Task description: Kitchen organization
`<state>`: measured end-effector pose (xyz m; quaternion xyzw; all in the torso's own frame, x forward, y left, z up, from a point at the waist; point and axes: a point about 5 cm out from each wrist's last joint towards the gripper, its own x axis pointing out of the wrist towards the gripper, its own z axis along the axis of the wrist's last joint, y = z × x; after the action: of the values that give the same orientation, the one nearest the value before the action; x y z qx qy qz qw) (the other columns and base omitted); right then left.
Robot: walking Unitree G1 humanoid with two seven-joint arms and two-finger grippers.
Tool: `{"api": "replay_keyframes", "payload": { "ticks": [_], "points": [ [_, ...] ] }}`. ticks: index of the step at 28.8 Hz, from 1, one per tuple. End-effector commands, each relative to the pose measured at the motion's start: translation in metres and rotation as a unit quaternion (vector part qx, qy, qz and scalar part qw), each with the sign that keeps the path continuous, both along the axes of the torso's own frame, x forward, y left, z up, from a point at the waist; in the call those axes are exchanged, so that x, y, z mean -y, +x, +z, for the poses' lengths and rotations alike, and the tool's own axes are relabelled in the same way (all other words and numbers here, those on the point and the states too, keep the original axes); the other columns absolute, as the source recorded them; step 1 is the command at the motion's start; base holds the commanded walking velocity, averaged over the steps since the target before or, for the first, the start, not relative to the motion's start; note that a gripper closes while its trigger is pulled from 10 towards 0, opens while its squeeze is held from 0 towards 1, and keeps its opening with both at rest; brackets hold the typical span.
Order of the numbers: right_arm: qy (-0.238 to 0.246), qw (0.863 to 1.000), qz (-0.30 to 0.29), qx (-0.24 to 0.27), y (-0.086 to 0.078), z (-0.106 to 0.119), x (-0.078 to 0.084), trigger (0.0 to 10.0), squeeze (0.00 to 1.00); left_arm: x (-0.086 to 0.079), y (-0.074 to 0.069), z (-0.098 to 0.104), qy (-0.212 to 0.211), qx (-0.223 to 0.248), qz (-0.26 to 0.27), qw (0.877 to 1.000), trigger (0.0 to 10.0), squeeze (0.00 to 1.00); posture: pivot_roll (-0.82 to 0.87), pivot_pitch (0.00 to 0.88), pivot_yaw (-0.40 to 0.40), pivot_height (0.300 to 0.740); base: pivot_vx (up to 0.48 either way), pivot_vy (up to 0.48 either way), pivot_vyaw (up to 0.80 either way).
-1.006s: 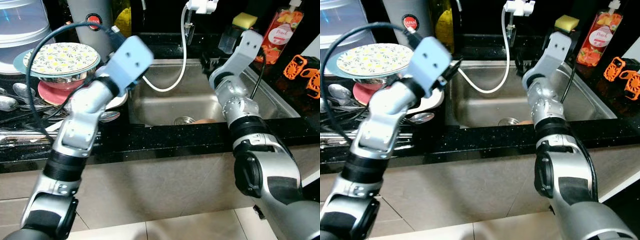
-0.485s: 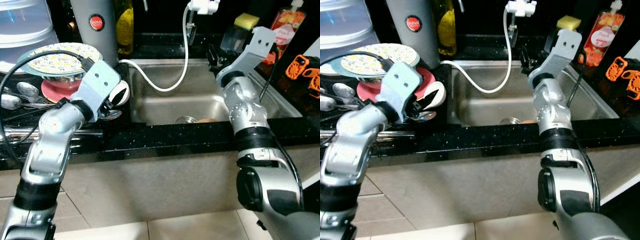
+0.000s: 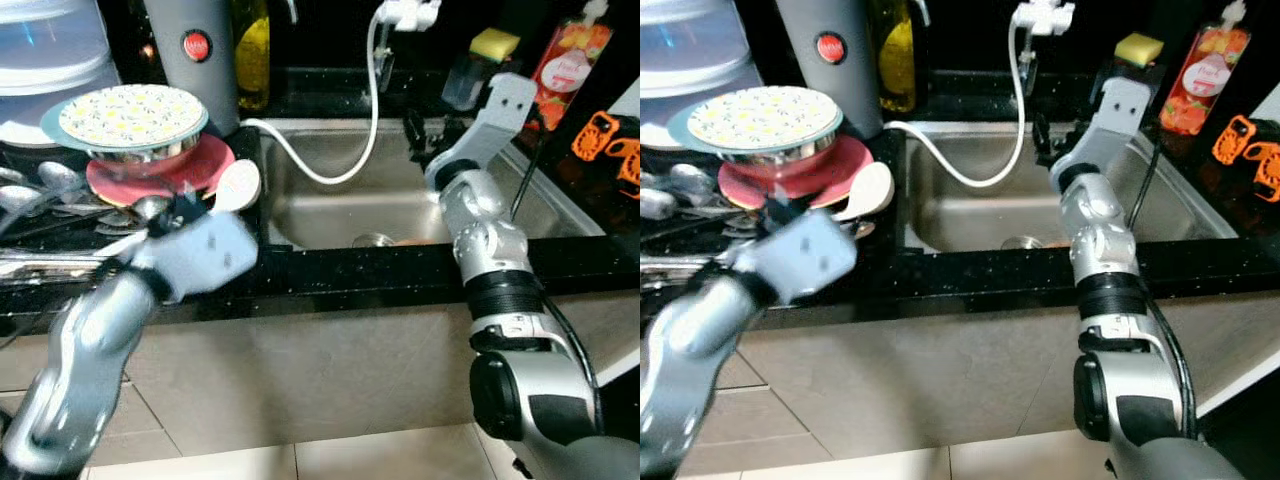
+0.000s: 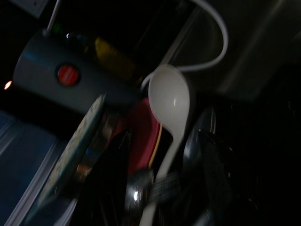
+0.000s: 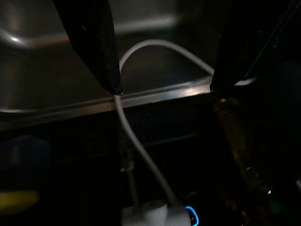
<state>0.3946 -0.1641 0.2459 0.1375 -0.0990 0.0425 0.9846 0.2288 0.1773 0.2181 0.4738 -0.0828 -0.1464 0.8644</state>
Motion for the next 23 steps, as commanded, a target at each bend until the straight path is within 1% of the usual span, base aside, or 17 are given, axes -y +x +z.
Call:
{"api": "replay_keyframes", "payload": {
  "ticks": [1,2,3,4,5,6,7,8,10,12,14,15,16,21,23],
  "points": [
    [-0.003,1.0,-0.003,-0.018,-0.001,-0.009,0.003,10.0,0.0,-0.003,-0.005,-0.004,0.026,0.013,0.011,1.0,10.0,0.0,0.21,0.009,-0.077,0.74,0.0,0.0,0.0],
    [-0.005,1.0,-0.003,-0.022,-0.001,-0.012,0.002,10.0,0.0,-0.004,-0.007,-0.01,0.036,0.018,0.021,0.999,10.0,0.0,0.22,0.009,-0.08,0.74,0.0,0.0,0.0],
    [-0.005,1.0,-0.003,-0.022,-0.001,-0.012,0.002,10.0,0.0,-0.004,-0.007,-0.01,0.036,0.018,0.021,0.999,10.0,0.0,0.22,0.009,-0.08,0.74,0.0,0.0,0.0],
    [-0.007,1.0,0.001,-0.027,-0.001,-0.015,0.0,10.0,0.0,-0.006,-0.012,-0.022,0.044,0.026,0.055,0.997,10.0,0.0,0.21,0.01,-0.078,0.74,0.0,0.0,0.0],
    [-0.007,1.0,0.001,-0.027,-0.001,-0.015,0.0,10.0,0.0,-0.006,-0.012,-0.022,0.044,0.026,0.055,0.997,10.0,0.0,0.21,0.01,-0.078,0.74,0.0,0.0,0.0],
    [-0.008,1.0,0.002,-0.028,-0.001,-0.015,-0.001,10.0,0.0,-0.007,-0.013,-0.026,0.05,0.029,0.069,0.996,10.0,0.0,0.21,0.01,-0.078,0.74,0.0,0.0,0.0],
    [-0.009,1.0,0.002,-0.029,-0.001,-0.016,-0.002,10.0,0.0,-0.009,-0.017,-0.031,0.05,0.024,0.087,0.995,10.0,0.0,0.21,0.011,-0.078,0.74,0.0,0.0,0.0],
    [-0.009,1.0,0.002,-0.029,-0.001,-0.016,-0.002,10.0,0.0,-0.009,-0.017,-0.031,0.05,0.024,0.087,0.995,10.0,0.0,0.21,0.011,-0.078,0.74,0.0,0.0,0.0],
    [-0.01,0.999,0.002,-0.032,-0.001,-0.018,-0.002,10.0,0.0,-0.012,-0.025,-0.041,0.065,0.003,0.1,0.993,10.0,0.0,0.22,0.011,-0.078,0.74,0.0,0.0,0.0],
    [-0.01,0.999,0.002,-0.032,-0.001,-0.018,-0.002,10.0,0.0,-0.012,-0.025,-0.041,0.065,0.003,0.1,0.993,10.0,0.0,0.22,0.011,-0.078,0.74,0.0,0.0,0.0],
    [-0.012,0.999,0.002,-0.035,-0.001,-0.02,-0.001,10.0,0.0,-0.017,-0.032,-0.046,0.084,-0.013,0.108,0.99,10.0,0.0,0.22,0.011,-0.078,0.74,0.0,0.0,0.0],
    [-0.012,0.999,0.002,-0.035,-0.001,-0.02,-0.001,10.0,0.0,-0.017,-0.032,-0.046,0.084,-0.013,0.108,0.99,10.0,0.0,0.22,0.011,-0.078,0.74,0.0,0.0,0.0],
    [-0.012,0.999,0.002,-0.037,-0.002,-0.021,-0.001,10.0,0.0,-0.022,-0.036,-0.048,0.092,-0.017,0.115,0.989,10.0,0.0,0.22,0.008,-0.075,0.74,0.0,0.0,0.0],
    [-0.012,0.999,0.003,-0.037,-0.001,-0.021,-0.002,10.0,0.0,-0.025,-0.037,-0.047,0.102,-0.011,0.118,0.988,10.0,0.0,0.22,0.008,-0.075,0.74,0.0,0.0,0.0],
    [-0.012,0.999,0.004,-0.037,-0.001,-0.021,-0.003,10.0,0.0,-0.027,-0.038,-0.047,0.106,-0.009,0.128,0.986,10.0,0.0,0.22,0.008,-0.073,0.74,0.0,0.0,0.0]
  ]
}}
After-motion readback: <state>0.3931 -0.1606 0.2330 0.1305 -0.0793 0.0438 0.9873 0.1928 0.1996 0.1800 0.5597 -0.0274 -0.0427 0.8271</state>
